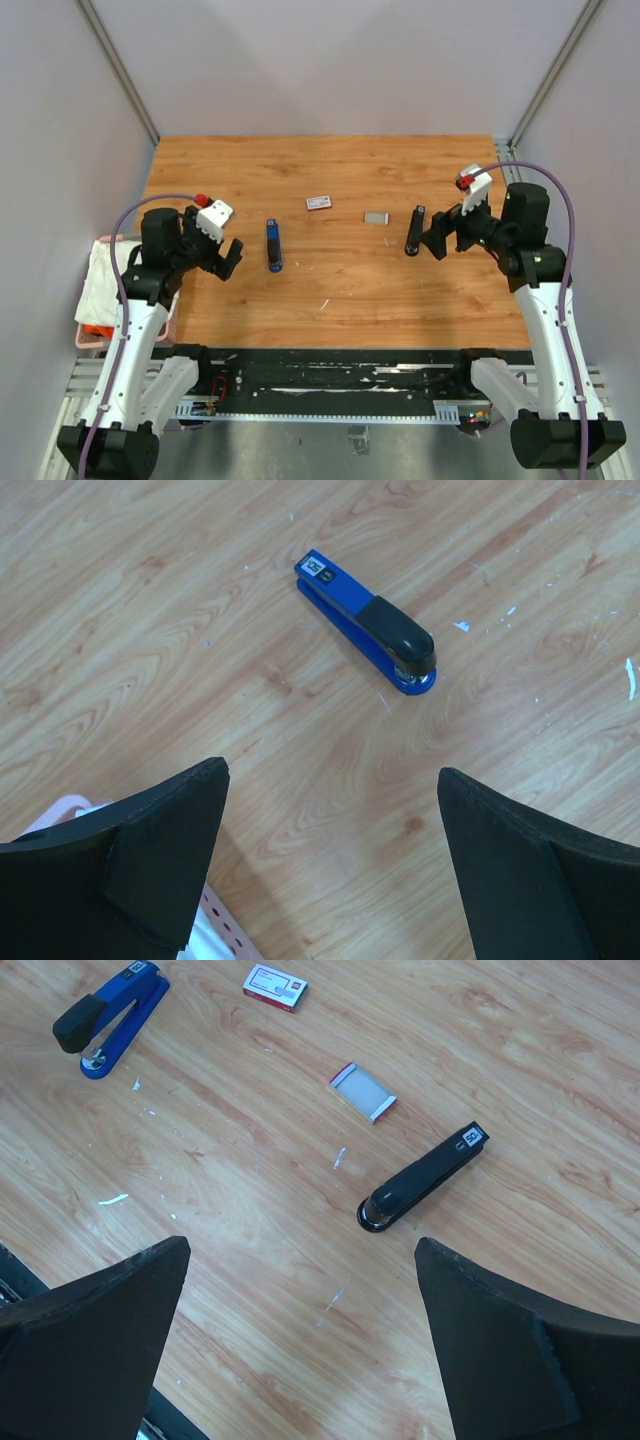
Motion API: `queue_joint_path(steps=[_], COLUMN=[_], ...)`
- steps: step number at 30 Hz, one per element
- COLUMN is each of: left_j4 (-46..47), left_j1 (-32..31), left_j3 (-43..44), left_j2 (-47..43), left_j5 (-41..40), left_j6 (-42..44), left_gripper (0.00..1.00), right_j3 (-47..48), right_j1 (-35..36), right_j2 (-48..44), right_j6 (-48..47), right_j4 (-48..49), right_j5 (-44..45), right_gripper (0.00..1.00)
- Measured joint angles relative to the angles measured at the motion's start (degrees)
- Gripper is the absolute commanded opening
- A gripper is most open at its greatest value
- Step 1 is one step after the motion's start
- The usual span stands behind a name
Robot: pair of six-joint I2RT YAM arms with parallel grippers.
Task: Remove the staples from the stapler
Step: Adjust the stapler at the center of the board.
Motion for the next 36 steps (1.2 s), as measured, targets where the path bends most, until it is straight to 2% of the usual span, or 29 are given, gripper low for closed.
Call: queue_joint_path(steps=[11,15,27,36], left_j4=[0.02,2.19,8.59,14.32], left_j1=[0.00,0.00,-0.02,-1.16], left_j3=[-0.17,-1.55,-2.73,-6.21], left_j2=[1.86,2.91,13.25,16.41], left_j5=[-2.43,-2.45,-1.81,-2.97], left_j6=[3.52,4.02,4.04,4.04], left_gripper=[0.98,0.98,0.98,0.98], right_j3=[-0.02,-0.02,-0.42,-0.55], right_j1=[0.02,0.02,0.02,0.02], right_j2=[1.25,1.25,0.92,0.85], right_j6=[-0.74,-0.79,-0.79,-0.76], right_j4=[-1.97,-1.97,-1.97,-1.95], right_j5=[0.02,0.04,0.04,0.04], right_gripper=[0.99,0.99,0.99,0.99])
